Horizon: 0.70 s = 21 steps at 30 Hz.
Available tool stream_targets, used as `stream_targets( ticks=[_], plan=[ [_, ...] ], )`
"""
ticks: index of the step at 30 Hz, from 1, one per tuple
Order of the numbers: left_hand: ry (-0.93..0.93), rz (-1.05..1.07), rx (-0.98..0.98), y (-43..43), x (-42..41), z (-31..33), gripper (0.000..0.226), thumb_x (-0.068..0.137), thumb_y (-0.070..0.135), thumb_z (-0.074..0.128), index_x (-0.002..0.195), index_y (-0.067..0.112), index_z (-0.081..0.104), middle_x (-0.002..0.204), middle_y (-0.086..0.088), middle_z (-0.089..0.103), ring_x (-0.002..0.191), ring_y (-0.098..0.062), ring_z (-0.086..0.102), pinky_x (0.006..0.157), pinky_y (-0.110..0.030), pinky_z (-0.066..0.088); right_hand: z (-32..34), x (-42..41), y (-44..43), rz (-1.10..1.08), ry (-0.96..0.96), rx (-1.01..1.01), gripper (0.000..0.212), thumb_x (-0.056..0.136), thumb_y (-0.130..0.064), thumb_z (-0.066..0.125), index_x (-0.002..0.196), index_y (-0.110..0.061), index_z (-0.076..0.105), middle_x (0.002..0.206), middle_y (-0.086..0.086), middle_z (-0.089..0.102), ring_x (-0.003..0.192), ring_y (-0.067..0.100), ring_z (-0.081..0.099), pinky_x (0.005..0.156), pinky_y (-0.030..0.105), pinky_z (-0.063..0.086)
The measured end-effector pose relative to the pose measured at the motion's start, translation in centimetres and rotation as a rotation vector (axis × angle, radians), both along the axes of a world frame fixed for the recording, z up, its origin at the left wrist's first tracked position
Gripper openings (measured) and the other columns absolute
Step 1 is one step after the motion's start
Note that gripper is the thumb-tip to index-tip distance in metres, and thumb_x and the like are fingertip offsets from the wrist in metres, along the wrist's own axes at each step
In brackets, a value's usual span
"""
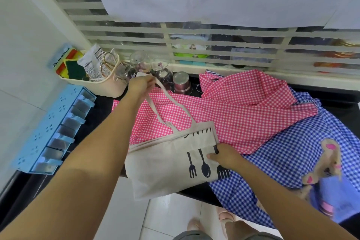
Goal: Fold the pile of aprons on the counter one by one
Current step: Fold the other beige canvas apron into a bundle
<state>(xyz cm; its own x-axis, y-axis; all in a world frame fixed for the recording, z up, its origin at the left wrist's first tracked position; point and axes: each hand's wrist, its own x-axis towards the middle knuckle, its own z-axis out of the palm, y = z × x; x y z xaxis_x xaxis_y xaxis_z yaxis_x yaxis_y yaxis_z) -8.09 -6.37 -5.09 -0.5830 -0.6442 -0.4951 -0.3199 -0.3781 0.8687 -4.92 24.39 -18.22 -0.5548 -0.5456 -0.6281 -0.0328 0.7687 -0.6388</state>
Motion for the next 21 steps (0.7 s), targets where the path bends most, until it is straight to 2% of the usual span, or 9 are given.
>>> stream_targets(
  ticks=[3, 5, 9, 11, 13, 16, 18, 20, 21],
  plan=[
    [-0.252, -0.106, -0.362, -1.4, 1.2, -0.3, 0.013, 0.091, 0.01, 0.058, 0.084, 0.0, 0.063, 0.083, -0.016, 0.064, 0.067, -0.021, 0.059, 0.062, -0.028, 0.05, 0.1, 0.3, -0.1, -0.021, 0.14, -0.008, 0.043, 0.102, -0.031, 0.04, 0.137, -0.007, 0.044, 0.133, 0.01, 0.055, 0.117, 0.026, 0.054, 0.1, 0.033, 0.042],
    [-0.38, -0.246, -0.688, -0.9, 2.9, -0.9, 0.022, 0.09, 0.011, 0.056, 0.072, 0.002, 0.061, 0.078, -0.02, 0.063, 0.062, -0.029, 0.058, 0.06, -0.033, 0.051, 0.3, 0.5, -0.3, -0.015, 0.228, -0.01, 0.045, 0.103, -0.032, 0.032, 0.14, -0.007, 0.04, 0.129, 0.012, 0.057, 0.113, 0.026, 0.055, 0.097, 0.031, 0.042],
    [-0.287, -0.575, -1.073, 4.8, 9.0, -2.4, 0.032, 0.099, 0.024, 0.047, 0.091, 0.002, 0.069, 0.083, -0.013, 0.07, 0.066, -0.025, 0.063, 0.06, -0.032, 0.047, 0.2, 0.8, -0.6, -0.003, 0.314, -0.022, 0.052, 0.102, -0.039, 0.022, 0.142, -0.011, 0.037, 0.114, 0.013, 0.064, 0.096, 0.024, 0.061, 0.086, 0.028, 0.046],
    [-0.225, -0.826, -1.117, 8.1, 12.6, -4.3, 0.035, 0.099, 0.032, 0.045, 0.114, 0.009, 0.067, 0.11, -0.011, 0.07, 0.093, -0.026, 0.066, 0.083, -0.032, 0.05, 0.4, 0.9, -0.6, -0.017, 0.324, -0.016, 0.072, 0.092, -0.053, 0.01, 0.142, -0.01, 0.038, 0.113, 0.013, 0.065, 0.095, 0.025, 0.062, 0.088, 0.032, 0.048],
    [-0.197, -1.004, -1.22, 10.4, 16.2, -7.5, 0.046, 0.099, 0.039, 0.042, 0.134, 0.013, 0.055, 0.137, -0.009, 0.056, 0.127, -0.027, 0.051, 0.108, -0.041, 0.036, 0.5, 1.0, -0.7, -0.034, 0.329, -0.026, 0.061, 0.098, -0.044, 0.016, 0.142, -0.007, 0.037, 0.121, 0.016, 0.062, 0.104, 0.028, 0.06, 0.094, 0.033, 0.045],
    [-0.459, -1.082, -1.245, 12.6, 19.4, -11.1, 0.077, 0.092, 0.067, 0.007, 0.152, 0.021, 0.022, 0.159, -0.007, 0.015, 0.145, -0.035, 0.008, 0.108, -0.064, 0.013, -0.1, 1.1, -0.7, -0.091, 0.376, -0.127, 0.043, 0.103, -0.022, 0.034, 0.142, -0.004, 0.038, 0.13, 0.015, 0.055, 0.118, 0.032, 0.053, 0.103, 0.032, 0.037],
    [-0.611, -1.054, -1.169, 12.8, 20.7, -13.3, 0.09, 0.073, 0.079, -0.02, 0.148, 0.029, -0.016, 0.153, 0.003, -0.027, 0.14, -0.031, -0.025, 0.108, -0.064, -0.007, 0.0, 0.9, -0.4, -0.171, 0.327, -0.17, 0.031, 0.101, -0.024, 0.043, 0.123, -0.008, 0.057, 0.114, 0.011, 0.064, 0.106, 0.03, 0.059, 0.092, 0.019, 0.043],
    [-0.653, -1.028, -1.12, 12.3, 21.5, -14.7, 0.093, 0.063, 0.083, -0.026, 0.14, 0.031, -0.033, 0.144, 0.011, -0.043, 0.136, -0.026, -0.037, 0.106, -0.063, -0.018, 1.2, 1.0, 0.3, -0.254, 0.059, -0.195, 0.019, 0.096, -0.03, 0.053, 0.093, -0.016, 0.065, 0.094, 0.005, 0.069, 0.087, 0.021, 0.065, 0.071, 0.013, 0.047],
    [-0.662, -1.031, -1.11, 12.0, 21.6, -15.0, 0.093, 0.061, 0.084, -0.025, 0.138, 0.032, -0.036, 0.143, 0.012, -0.045, 0.136, -0.025, -0.038, 0.105, -0.062, -0.021, 1.7, 1.1, 1.0, -0.249, -0.056, -0.202, 0.016, 0.094, -0.031, 0.057, 0.088, -0.019, 0.065, 0.092, 0.001, 0.07, 0.082, 0.015, 0.066, 0.066, 0.013, 0.048]
  ],
)
